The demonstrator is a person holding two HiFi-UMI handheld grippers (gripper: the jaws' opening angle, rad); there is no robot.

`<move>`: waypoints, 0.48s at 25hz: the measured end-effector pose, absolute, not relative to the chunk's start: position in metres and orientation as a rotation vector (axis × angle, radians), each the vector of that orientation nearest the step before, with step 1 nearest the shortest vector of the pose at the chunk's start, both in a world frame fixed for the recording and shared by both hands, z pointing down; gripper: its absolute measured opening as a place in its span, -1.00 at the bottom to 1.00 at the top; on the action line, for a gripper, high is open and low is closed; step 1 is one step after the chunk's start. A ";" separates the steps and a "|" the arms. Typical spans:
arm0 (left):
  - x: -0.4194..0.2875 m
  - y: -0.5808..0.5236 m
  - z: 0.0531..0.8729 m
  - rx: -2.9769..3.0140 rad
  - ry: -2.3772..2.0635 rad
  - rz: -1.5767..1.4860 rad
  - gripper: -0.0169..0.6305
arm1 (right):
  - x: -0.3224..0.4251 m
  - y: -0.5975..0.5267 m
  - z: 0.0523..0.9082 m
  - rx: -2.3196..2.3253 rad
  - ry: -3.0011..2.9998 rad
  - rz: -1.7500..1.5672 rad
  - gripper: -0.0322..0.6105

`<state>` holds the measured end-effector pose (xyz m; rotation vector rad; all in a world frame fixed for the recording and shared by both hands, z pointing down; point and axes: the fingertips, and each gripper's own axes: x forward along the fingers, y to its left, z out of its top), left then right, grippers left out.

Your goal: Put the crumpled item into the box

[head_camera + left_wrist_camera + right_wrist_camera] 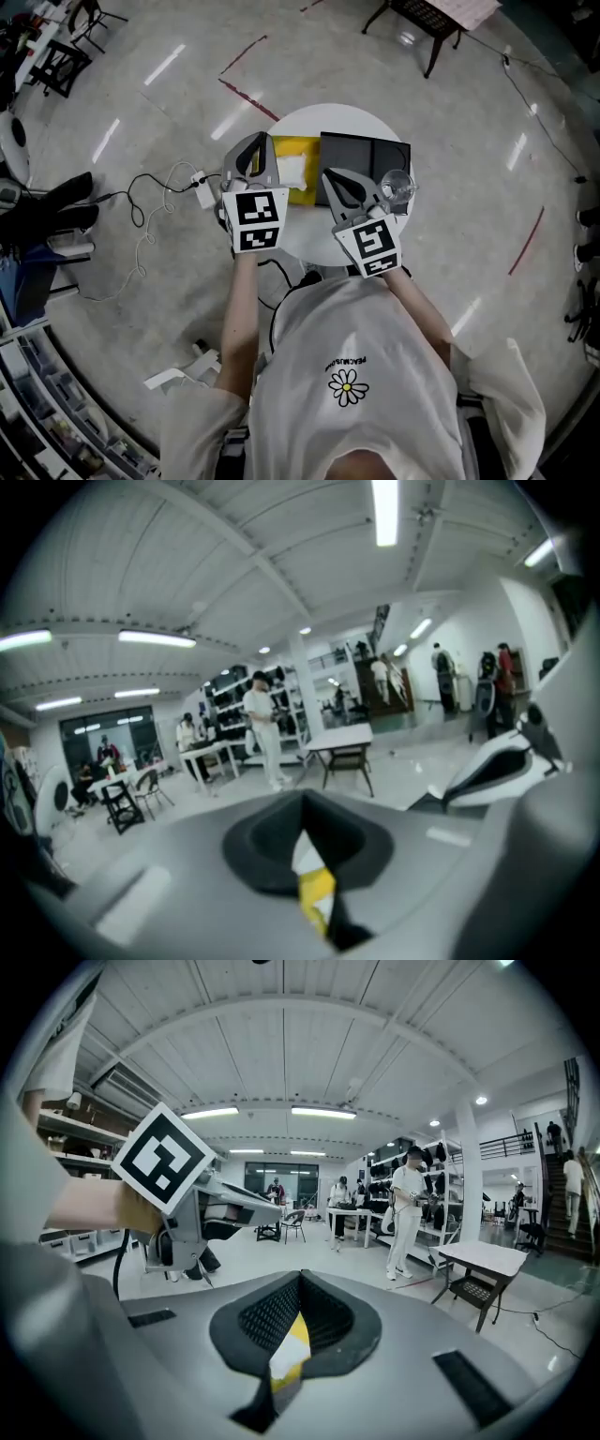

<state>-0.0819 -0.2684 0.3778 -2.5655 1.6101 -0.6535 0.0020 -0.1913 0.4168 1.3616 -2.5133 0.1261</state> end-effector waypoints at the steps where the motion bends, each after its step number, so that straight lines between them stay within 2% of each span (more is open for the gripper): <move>1: -0.084 -0.265 0.377 -2.578 1.646 -0.618 -0.94 | 0.001 -0.192 0.416 1.362 -2.518 0.128 -0.90; 12: -0.116 -0.215 0.405 -2.587 2.017 -0.327 -0.94 | -0.002 -0.196 0.422 1.345 -2.515 0.150 -0.90</move>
